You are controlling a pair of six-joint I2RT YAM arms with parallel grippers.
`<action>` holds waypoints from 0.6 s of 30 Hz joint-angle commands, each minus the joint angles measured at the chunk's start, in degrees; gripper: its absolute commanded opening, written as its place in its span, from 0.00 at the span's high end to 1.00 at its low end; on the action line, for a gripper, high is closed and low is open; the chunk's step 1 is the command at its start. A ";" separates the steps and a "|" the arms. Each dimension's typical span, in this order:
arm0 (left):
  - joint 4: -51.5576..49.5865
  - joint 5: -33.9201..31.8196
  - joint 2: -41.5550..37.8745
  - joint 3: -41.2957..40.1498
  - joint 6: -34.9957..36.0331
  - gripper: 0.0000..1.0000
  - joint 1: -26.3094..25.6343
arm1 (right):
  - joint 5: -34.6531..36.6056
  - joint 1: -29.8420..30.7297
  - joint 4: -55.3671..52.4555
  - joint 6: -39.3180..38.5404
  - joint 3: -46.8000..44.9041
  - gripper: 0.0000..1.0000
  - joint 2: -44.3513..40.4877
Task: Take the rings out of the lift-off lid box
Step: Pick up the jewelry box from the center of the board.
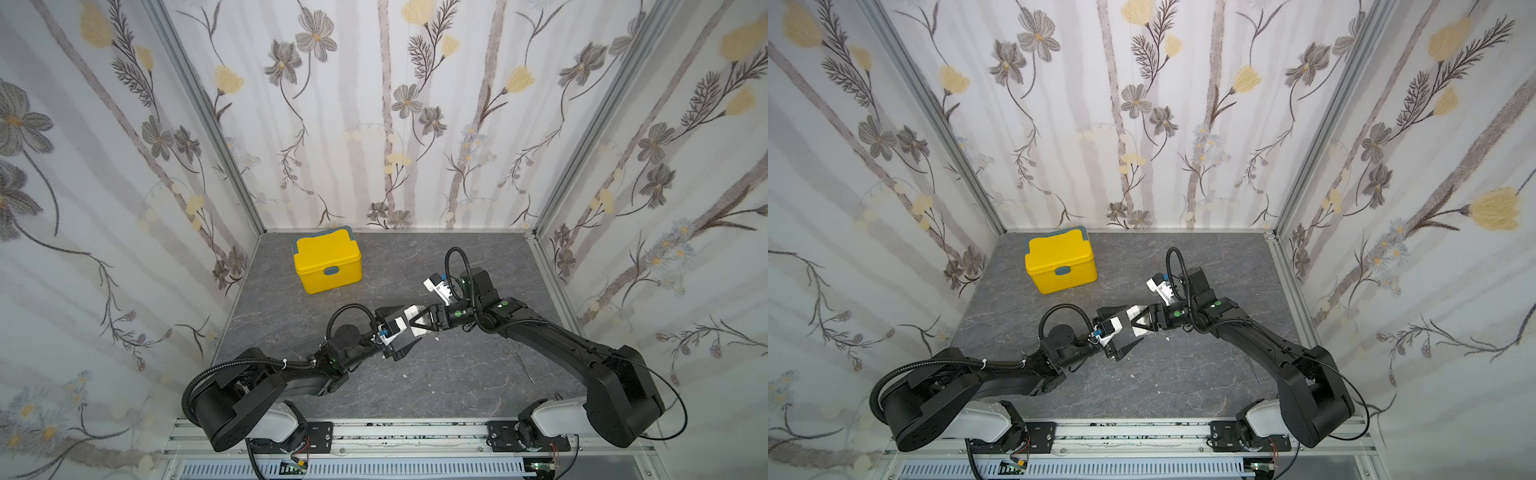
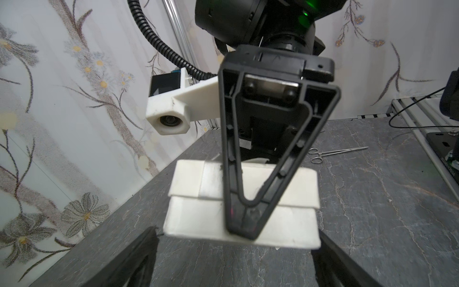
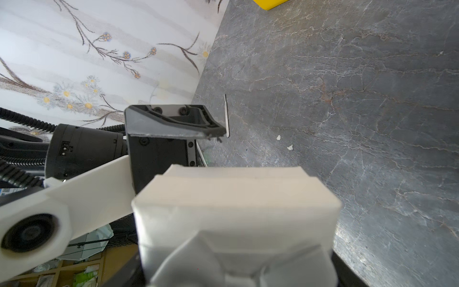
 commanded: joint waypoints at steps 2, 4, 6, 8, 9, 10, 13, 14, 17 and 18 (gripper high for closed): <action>2.00 0.25 0.44 0.74 0.56 0.10 -0.06 | 0.25 0.11 0.10 -1.00 0.37 0.26 0.28; 1.70 0.36 0.52 0.79 0.53 0.10 -0.06 | 0.29 0.12 0.04 -0.98 0.37 0.26 0.35; 0.95 0.67 0.47 1.05 0.45 0.13 -0.06 | 0.13 0.18 0.06 -0.91 0.28 0.26 0.41; -0.03 0.85 0.39 1.33 0.48 0.15 -0.03 | 0.20 0.13 0.16 -0.91 0.28 0.26 0.47; -0.44 0.86 0.30 1.46 0.47 0.16 -0.06 | 0.25 0.15 0.16 -0.90 0.28 0.26 0.47; -0.72 0.76 0.13 1.46 0.48 0.17 -0.06 | 0.24 0.12 0.12 -0.89 0.29 0.26 0.54; -1.58 0.69 -0.31 1.41 0.56 0.23 -0.08 | 0.29 0.15 0.13 -0.89 0.21 0.26 0.54; -1.97 0.62 -0.44 1.42 0.64 0.24 0.03 | 0.29 0.16 0.14 -0.92 0.19 0.26 0.48; -2.75 0.60 -0.96 1.25 0.49 0.28 -0.01 | 0.29 0.14 0.38 -0.66 0.04 0.26 0.32; -2.82 0.49 -1.02 1.29 0.43 0.29 -0.06 | 0.17 0.11 0.55 -0.54 0.02 0.26 0.28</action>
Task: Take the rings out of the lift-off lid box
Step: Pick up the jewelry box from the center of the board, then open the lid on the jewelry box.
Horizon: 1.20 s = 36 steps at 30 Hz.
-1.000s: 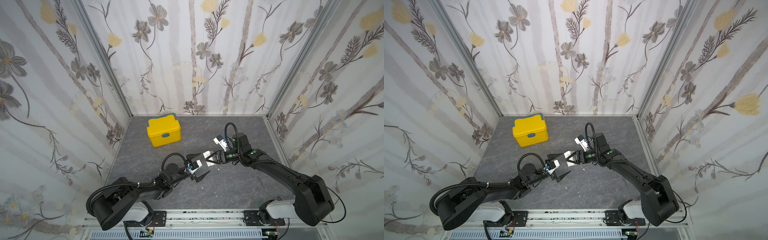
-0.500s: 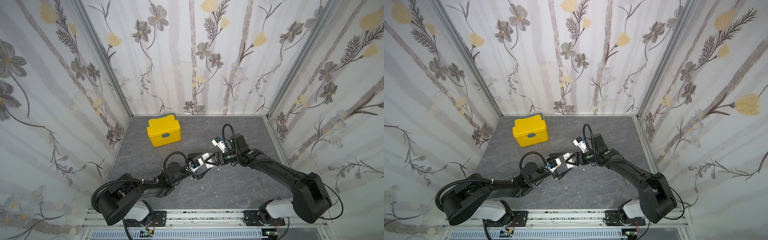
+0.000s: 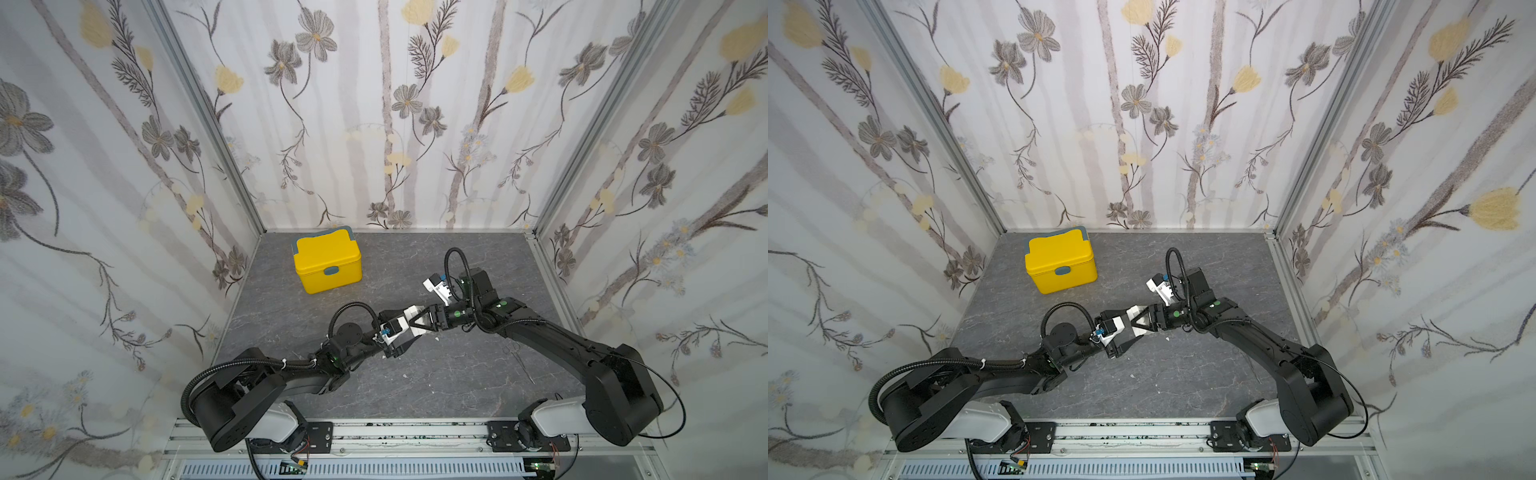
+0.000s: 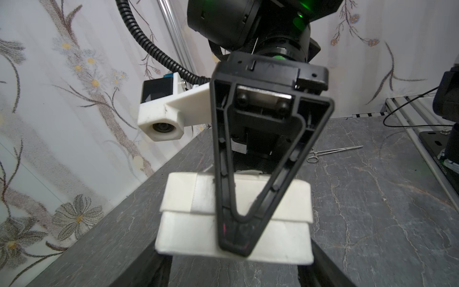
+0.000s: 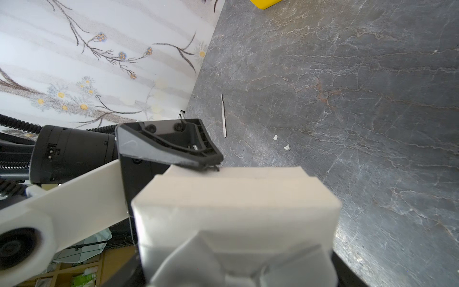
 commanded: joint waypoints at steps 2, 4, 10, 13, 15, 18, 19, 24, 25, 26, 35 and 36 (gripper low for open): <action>0.02 -0.27 -0.73 0.18 0.31 0.30 0.05 | -0.43 0.02 0.54 -0.41 -0.07 0.26 -0.05; 0.03 -0.27 -0.70 0.11 0.10 0.31 -0.02 | -0.47 0.04 0.60 -0.36 -0.10 0.26 -0.13; 0.96 0.13 -0.35 0.17 -0.88 0.35 -0.01 | -0.05 0.04 0.46 -0.28 -0.16 0.23 -0.40; 1.33 0.03 -0.08 0.12 -1.10 0.37 -0.01 | 0.52 -0.02 0.33 -0.27 -0.16 0.19 -0.62; 1.60 -0.09 -0.12 -0.05 -1.36 0.37 -0.02 | 0.85 -0.04 0.28 -0.10 -0.07 0.17 -0.85; 2.10 -0.34 -0.17 -0.38 -1.62 0.37 -0.02 | 1.15 -0.32 0.22 -0.03 0.02 0.16 -1.19; 2.30 -0.42 -0.33 -0.51 -1.72 0.37 0.01 | 1.24 -0.42 0.26 0.08 0.02 0.16 -1.33; 2.77 -0.91 -0.88 -1.25 -2.07 0.37 -0.02 | 1.57 -0.86 0.01 0.05 0.02 0.18 -1.67; 2.73 -0.96 -1.03 -1.29 -2.15 0.37 0.03 | 1.63 -0.92 0.07 0.04 0.02 0.19 -1.62; 2.70 -0.95 -1.14 -1.39 -2.16 0.37 -0.01 | 1.58 -0.90 0.01 0.08 0.02 0.20 -1.63; 2.68 -1.07 -1.54 -1.72 -2.33 0.37 -0.01 | 1.54 -1.03 -0.05 0.08 0.10 0.26 -2.05; 2.68 -1.04 -1.48 -1.73 -2.33 0.37 -0.02 | 1.55 -1.19 -0.17 0.07 0.10 0.27 -2.23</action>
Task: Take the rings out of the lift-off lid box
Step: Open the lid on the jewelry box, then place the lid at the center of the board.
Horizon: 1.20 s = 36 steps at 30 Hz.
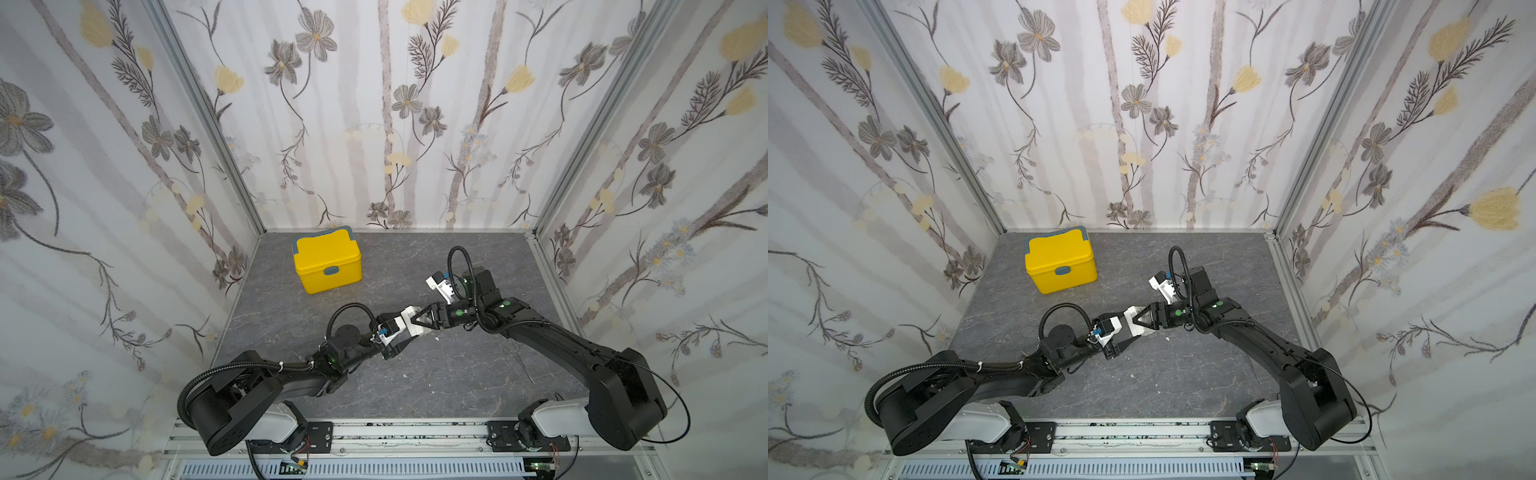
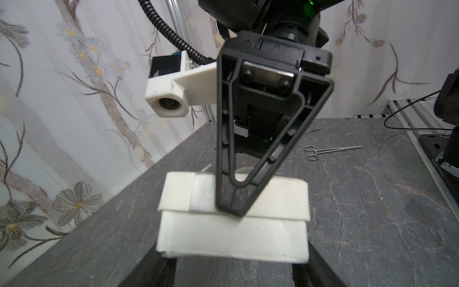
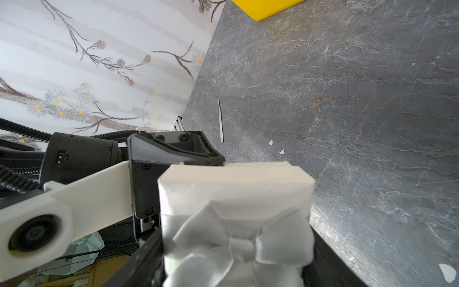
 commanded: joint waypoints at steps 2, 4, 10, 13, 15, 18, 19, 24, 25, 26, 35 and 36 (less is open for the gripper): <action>2.70 -0.17 -0.25 -0.29 -0.30 0.37 -0.01 | 0.02 -0.72 -0.30 -0.16 0.19 0.28 -0.92; 2.70 -0.03 -0.25 -0.26 -0.43 0.38 -0.02 | -0.15 -1.19 -0.60 -0.33 0.28 0.29 -1.17; 2.79 -0.03 -0.39 -0.51 -0.56 0.37 0.03 | 0.18 -2.12 -1.69 -1.02 0.46 0.29 -1.57; 3.05 -0.04 -0.36 -0.67 -0.65 0.38 0.00 | 0.41 -2.86 -2.71 -1.81 0.71 0.29 -1.75; 3.57 -0.03 -0.26 -0.88 -0.82 0.38 -0.01 | 0.99 -3.77 -3.84 -2.67 0.97 0.29 -1.99; 4.19 0.03 -0.32 -1.32 -1.08 0.38 -0.01 | 1.17 -5.71 -5.68 -4.15 1.25 0.28 -2.36; 4.36 0.05 -0.33 -1.42 -1.17 0.38 -0.01 | 1.35 -6.33 -6.41 -4.65 1.38 0.28 -2.44; 4.84 -0.07 -0.69 -1.81 -1.35 0.38 0.08 | 7.49 -8.37 -12.20 -8.12 2.91 0.28 -1.75; 4.95 -0.05 -0.75 -1.90 -1.42 0.38 0.03 | 10.64 -8.54 -13.77 -8.88 3.30 0.28 -1.17; 5.15 -0.06 -0.80 -1.98 -1.44 0.38 0.03 | 14.07 -8.70 -14.67 -9.04 3.44 0.27 -0.62; 5.24 -0.17 -1.43 -2.38 -1.53 0.38 -0.02 | 37.51 -8.98 -16.14 -7.81 0.64 0.27 3.21; 5.19 -0.12 -1.55 -2.49 -1.53 0.38 -0.01 | 38.81 -8.80 -16.06 -7.73 0.46 0.26 3.33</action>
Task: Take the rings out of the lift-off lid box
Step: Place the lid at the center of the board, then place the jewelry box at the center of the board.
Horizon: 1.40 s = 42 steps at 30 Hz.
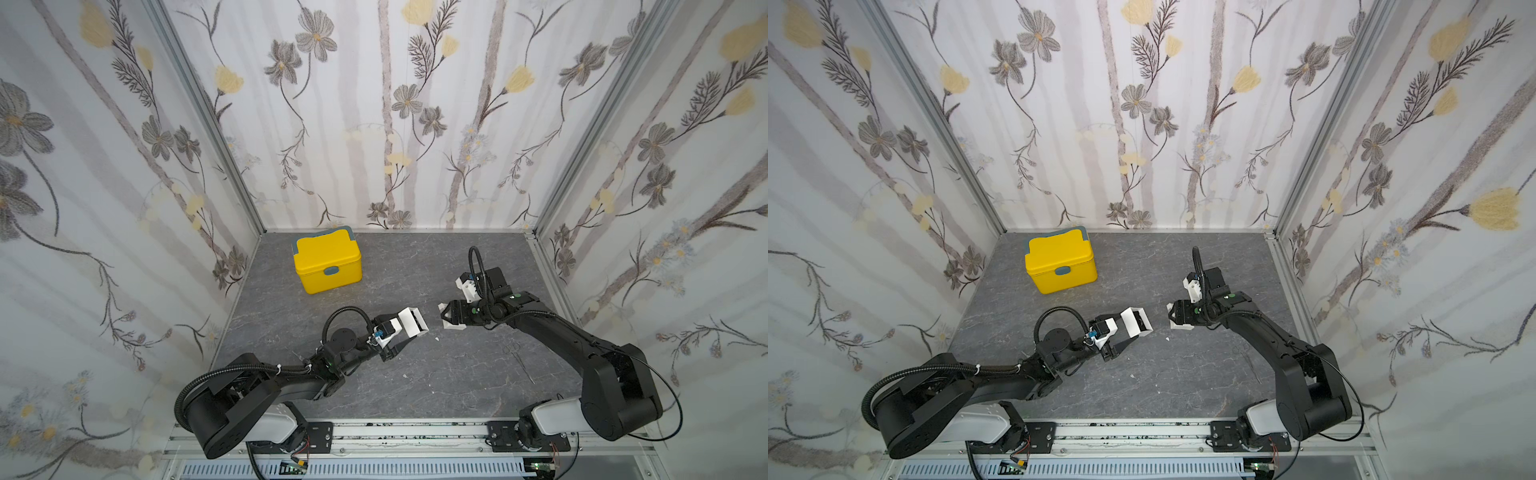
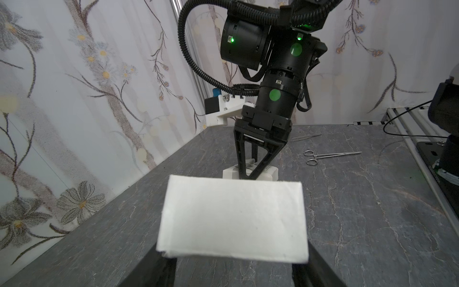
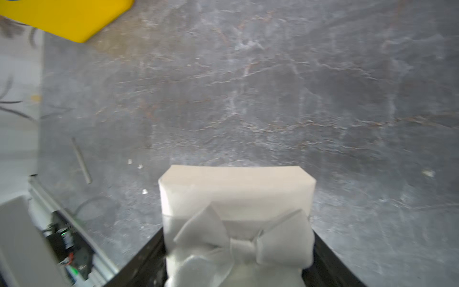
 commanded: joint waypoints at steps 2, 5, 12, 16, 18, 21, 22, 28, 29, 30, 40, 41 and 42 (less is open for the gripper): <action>2.58 0.18 -0.28 -0.19 -0.24 0.38 -0.03 | 10.82 0.28 -0.56 -0.64 -0.49 0.24 0.60; 3.17 0.31 0.07 -0.14 -0.37 0.38 -0.04 | 12.04 0.35 -0.05 -0.80 -0.76 0.16 1.14; 4.89 0.55 1.18 -0.53 -0.81 0.38 -0.03 | 12.17 0.31 0.63 -0.99 -0.93 0.05 1.73; 5.36 0.57 1.13 -0.93 -1.14 0.38 -0.04 | 8.70 0.31 -0.89 -1.82 2.22 0.01 -1.16; 5.65 0.58 1.08 -1.19 -1.33 0.38 -0.03 | 3.77 0.28 -1.78 -2.44 5.00 0.01 -3.03; 6.00 0.71 0.95 -1.42 -1.77 0.38 -0.04 | -9.58 0.24 -1.91 -3.07 9.05 0.01 -4.34; 6.14 0.72 0.99 -1.50 -1.91 0.38 -0.04 | -14.42 0.45 -1.78 -2.86 10.17 0.01 -4.31; 9.29 1.10 2.50 -1.92 -2.97 0.38 -0.03 | -19.37 5.42 -3.28 -1.90 13.72 0.00 -2.00; 10.61 1.31 3.01 -2.07 -3.38 0.38 0.01 | -19.59 6.21 -2.50 -1.26 13.20 0.01 -1.53; 11.45 1.61 3.55 -2.20 -3.84 0.38 -0.04 | -19.67 6.77 -1.88 -0.77 12.69 0.01 -1.11; 13.33 2.28 4.94 -1.92 -4.77 0.38 -0.13 | -25.42 9.18 4.33 2.38 8.74 0.00 -2.08; 13.31 2.26 4.91 -1.91 -4.72 0.38 -0.10 | -25.83 9.15 4.97 2.81 8.31 0.00 -2.35; 13.37 2.33 5.03 -1.86 -4.72 0.38 -0.12 | -25.99 9.23 5.22 3.00 8.05 0.00 -2.45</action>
